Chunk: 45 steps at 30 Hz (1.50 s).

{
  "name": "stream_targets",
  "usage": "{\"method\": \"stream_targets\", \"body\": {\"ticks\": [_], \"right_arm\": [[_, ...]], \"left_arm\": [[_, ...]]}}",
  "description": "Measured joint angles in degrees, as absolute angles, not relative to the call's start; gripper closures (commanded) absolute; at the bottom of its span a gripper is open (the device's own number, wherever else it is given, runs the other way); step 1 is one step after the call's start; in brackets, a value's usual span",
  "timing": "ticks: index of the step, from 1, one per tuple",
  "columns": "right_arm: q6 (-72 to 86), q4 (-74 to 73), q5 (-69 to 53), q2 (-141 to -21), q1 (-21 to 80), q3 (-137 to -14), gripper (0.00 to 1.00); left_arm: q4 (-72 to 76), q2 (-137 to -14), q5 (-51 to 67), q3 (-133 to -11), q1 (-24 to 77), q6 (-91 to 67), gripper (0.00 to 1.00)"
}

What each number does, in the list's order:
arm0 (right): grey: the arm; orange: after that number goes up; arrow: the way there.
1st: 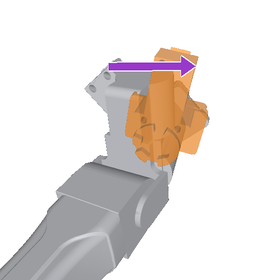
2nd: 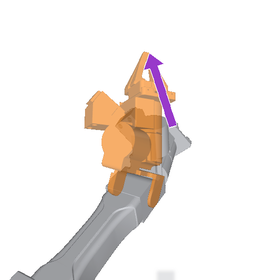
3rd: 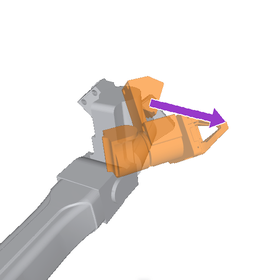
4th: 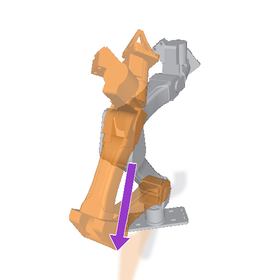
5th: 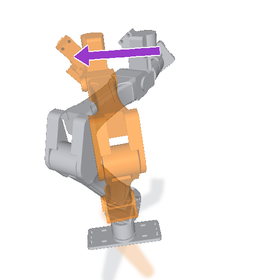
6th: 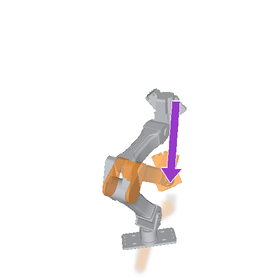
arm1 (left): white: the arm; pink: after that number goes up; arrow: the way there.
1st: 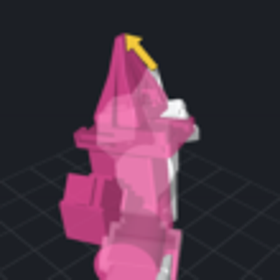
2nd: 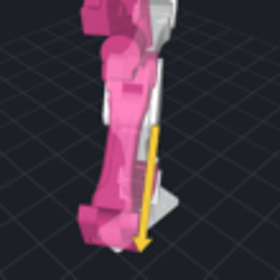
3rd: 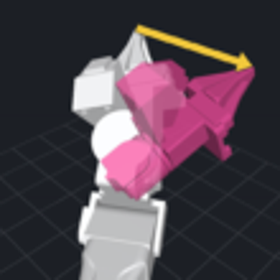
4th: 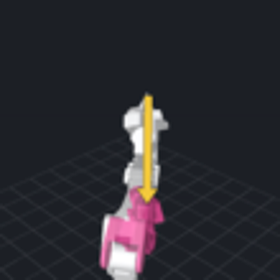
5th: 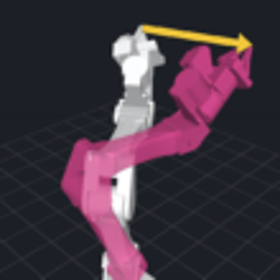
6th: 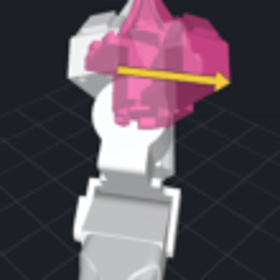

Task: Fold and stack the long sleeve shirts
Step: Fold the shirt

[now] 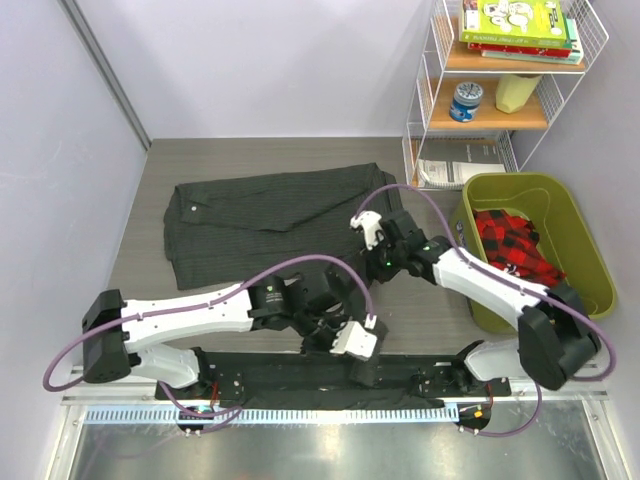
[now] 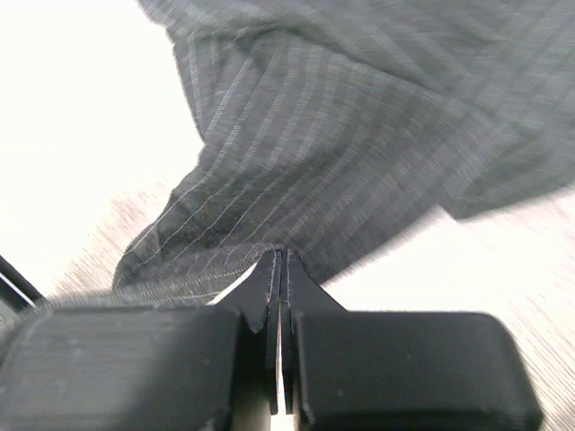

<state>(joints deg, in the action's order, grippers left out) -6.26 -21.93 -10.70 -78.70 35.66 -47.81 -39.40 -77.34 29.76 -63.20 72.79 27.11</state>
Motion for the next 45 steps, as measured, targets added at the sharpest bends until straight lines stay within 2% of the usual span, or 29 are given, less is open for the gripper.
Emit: {"method": "stream_targets", "body": {"ticks": [3, 5, 7, 11, 15, 19, 26, 35, 37, 38, 45], "right_arm": [[-6.37, -22.02, -11.35, -73.30, 33.76, -47.00, 0.99], [-7.01, -21.96, -12.23, -68.93, 33.63, -46.11, 0.99], [-7.68, -21.67, -13.08, -64.36, 33.65, -44.73, 0.99], [-8.40, -21.80, -13.45, -59.86, 33.76, -42.26, 0.99], [-8.32, -22.46, -12.69, -59.48, 33.76, -41.41, 0.99], [-7.97, -22.41, -12.49, -59.37, 33.76, -41.41, 0.99], [-8.01, -22.46, -12.21, -59.24, 33.76, -41.41, 0.99], [-8.27, -23.16, -11.97, -59.27, 33.76, -41.89, 0.99], [-8.45, -23.66, -11.88, -59.27, 33.76, -42.26, 0.99], [-8.54, -23.90, -11.88, -59.27, 33.76, -42.46, 0.99], [-8.88, -26.57, -12.10, -58.33, 33.76, -43.86, 0.99]], "left_arm": [[-41.69, -73.73, 26.94, -57.43, 71.18, 26.76, 0.45], [-43.22, -69.32, 26.04, -55.24, 67.77, 26.63, 0.39], [-45.21, -64.42, 25.17, -54.63, 60.31, 26.98, 0.39], [-48.97, -59.48, 24.69, -54.59, 35.40, 34.65, 0.42], [-54.19, -63.05, 24.58, -52.49, 14.06, 45.71, 0.48], [-55.48, -69.52, 23.90, -51.07, 3.31, 54.17, 0.52], [-52.42, -79.79, 19.59, -49.21, -5.72, 70.17, 0.54], [-47.59, -86.63, 14.92, -48.49, -10.94, 80.60, 0.54], [-45.76, -87.13, 14.13, -47.46, -11.25, 81.69, 0.58], [-45.23, -86.98, 13.96, -47.29, -11.27, 82.06, 0.65], [-44.99, -85.67, 13.47, -46.11, -11.55, 85.30, 0.90]]}}
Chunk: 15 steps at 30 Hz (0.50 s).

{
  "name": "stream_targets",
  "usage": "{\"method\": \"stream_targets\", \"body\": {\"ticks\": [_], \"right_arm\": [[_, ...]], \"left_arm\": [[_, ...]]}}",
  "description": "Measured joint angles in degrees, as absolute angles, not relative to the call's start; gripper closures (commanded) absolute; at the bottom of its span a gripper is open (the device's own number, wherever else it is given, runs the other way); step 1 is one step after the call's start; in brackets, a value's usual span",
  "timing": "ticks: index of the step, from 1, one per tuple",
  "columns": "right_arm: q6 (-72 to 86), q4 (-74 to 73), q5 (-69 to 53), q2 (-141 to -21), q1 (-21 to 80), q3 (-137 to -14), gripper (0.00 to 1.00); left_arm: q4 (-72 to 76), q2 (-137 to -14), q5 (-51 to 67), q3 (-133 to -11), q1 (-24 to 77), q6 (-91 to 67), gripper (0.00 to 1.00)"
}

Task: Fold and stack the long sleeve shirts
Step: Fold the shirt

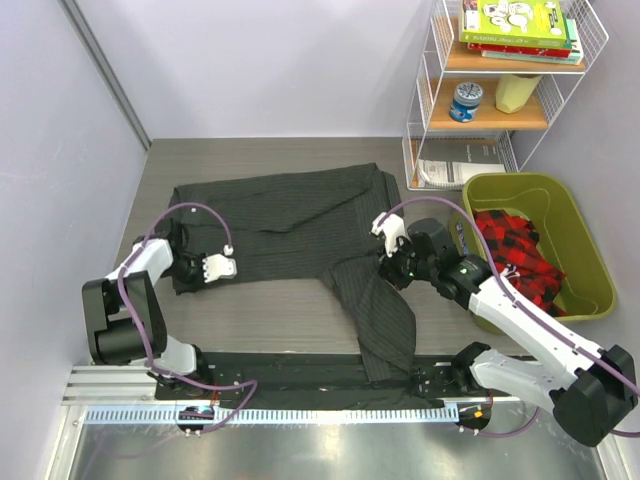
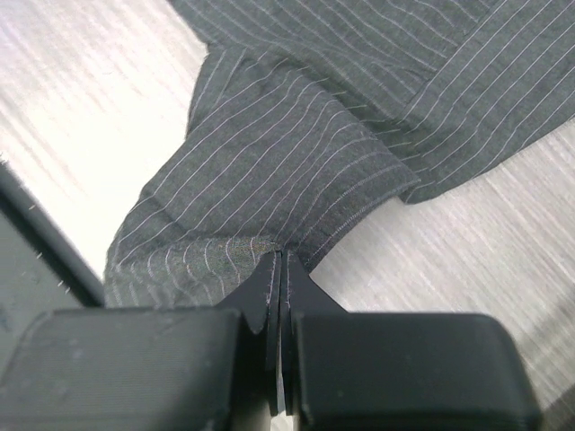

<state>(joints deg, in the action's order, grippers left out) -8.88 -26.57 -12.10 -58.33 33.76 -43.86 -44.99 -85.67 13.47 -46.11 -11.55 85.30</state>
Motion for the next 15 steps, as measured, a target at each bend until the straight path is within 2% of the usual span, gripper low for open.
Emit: {"method": "stream_targets", "body": {"ticks": [1, 3, 9, 15], "right_arm": [[-8.88, -27.24, -12.40, -57.58, 33.76, -43.86, 0.99], [-8.78, -28.82, -13.08, -55.68, 33.76, -43.86, 0.99], [-6.02, -32.23, -13.65, -50.04, 34.06, -45.36, 0.99], [-4.58, -34.41, -11.75, -49.50, 34.13, -50.09, 0.99]], "left_arm": [[-45.06, -84.88, 13.65, -45.39, -11.77, 86.39, 0.96], [-45.50, -83.33, 13.93, -44.18, -12.34, 87.35, 1.00], [-53.23, -77.45, 16.08, -43.00, -16.32, 89.76, 1.00], [-62.67, -75.81, 19.03, -48.21, -20.49, 92.07, 1.00]]}}
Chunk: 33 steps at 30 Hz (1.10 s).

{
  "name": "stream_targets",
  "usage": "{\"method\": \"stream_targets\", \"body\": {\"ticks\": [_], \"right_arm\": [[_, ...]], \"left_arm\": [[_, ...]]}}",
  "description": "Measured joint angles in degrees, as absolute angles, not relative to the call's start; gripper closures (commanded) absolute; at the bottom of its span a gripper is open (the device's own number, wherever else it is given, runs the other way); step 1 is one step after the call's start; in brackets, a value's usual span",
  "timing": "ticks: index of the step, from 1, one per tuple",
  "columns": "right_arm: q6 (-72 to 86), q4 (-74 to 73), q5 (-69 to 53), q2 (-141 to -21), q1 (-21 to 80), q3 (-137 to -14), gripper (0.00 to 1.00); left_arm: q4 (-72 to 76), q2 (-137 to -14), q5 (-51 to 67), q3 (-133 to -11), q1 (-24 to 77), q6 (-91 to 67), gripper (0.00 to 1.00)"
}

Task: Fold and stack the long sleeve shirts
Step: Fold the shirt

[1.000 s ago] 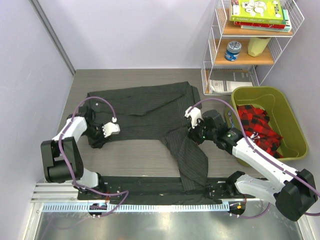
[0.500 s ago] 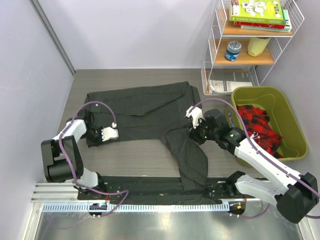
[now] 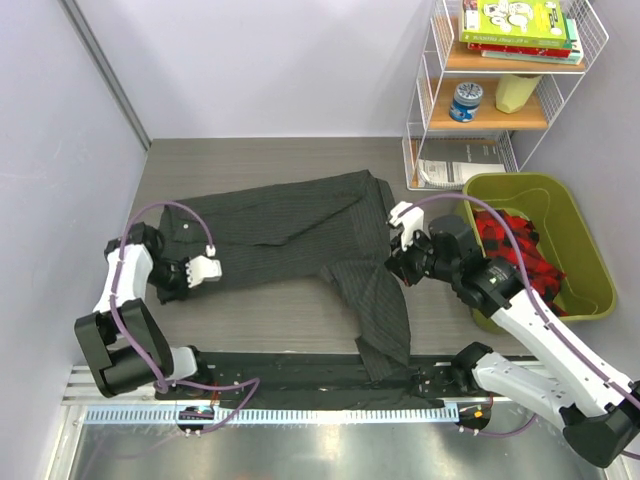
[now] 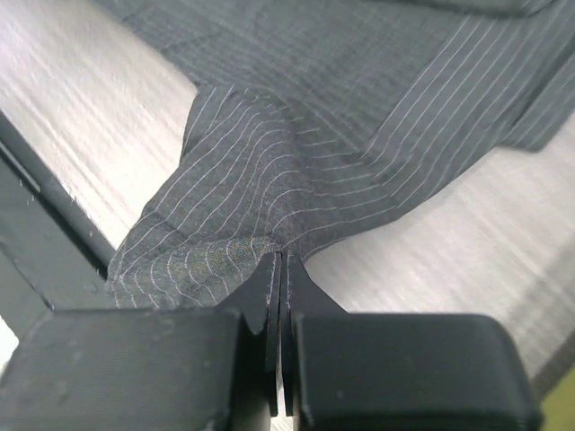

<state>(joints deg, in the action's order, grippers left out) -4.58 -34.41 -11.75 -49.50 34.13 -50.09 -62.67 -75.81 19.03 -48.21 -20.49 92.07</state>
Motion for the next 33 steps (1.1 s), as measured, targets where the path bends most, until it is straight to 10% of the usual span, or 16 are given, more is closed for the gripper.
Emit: {"method": "stream_targets", "body": {"ticks": [33], "right_arm": [[-19.09, -34.54, -17.30, -103.20, 23.20, -92.75, 0.99]], "left_arm": [[-64.97, -102.50, 23.33, -81.49, -15.79, 74.70, 1.00]]}}
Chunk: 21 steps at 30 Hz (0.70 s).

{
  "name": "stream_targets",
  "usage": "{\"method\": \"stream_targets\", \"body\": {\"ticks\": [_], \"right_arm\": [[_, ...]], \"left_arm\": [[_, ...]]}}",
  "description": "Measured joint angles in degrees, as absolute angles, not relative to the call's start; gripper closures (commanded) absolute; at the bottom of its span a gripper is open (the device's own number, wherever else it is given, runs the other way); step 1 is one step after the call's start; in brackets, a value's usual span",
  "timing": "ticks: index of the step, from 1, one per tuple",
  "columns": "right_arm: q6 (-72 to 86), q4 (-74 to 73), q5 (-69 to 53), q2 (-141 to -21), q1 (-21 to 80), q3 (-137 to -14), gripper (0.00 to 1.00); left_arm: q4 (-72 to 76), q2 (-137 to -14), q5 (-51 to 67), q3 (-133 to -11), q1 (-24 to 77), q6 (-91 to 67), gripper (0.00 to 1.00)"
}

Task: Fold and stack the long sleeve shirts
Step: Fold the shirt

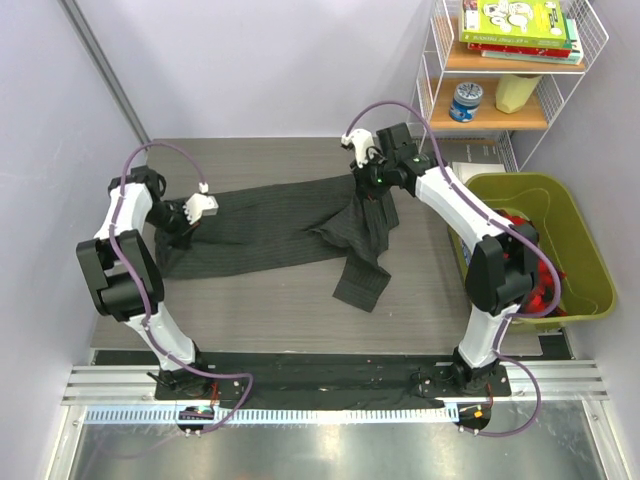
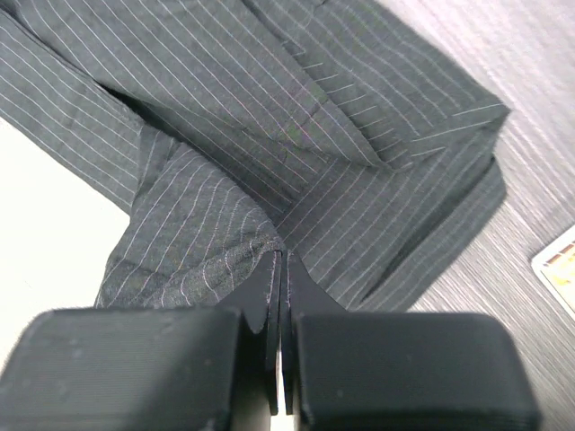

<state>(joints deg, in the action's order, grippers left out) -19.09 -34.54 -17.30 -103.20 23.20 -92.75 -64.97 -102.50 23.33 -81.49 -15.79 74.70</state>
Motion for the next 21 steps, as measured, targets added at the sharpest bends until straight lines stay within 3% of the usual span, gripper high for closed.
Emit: {"method": "stream_targets", "body": {"ticks": [10, 21], "right_arm": [[-20.10, -36.07, -19.35, -113.71, 21.98, -101.73, 0.99], [-22.22, -41.58, -24.97, -123.79, 22.02, -121.05, 0.99]], "left_arm": [[-63.86, -106.30, 21.12, -81.49, -15.59, 72.10, 1.00], [-63.83, -106.80, 20.71, -81.54, -15.59, 70.81, 1.00]]}}
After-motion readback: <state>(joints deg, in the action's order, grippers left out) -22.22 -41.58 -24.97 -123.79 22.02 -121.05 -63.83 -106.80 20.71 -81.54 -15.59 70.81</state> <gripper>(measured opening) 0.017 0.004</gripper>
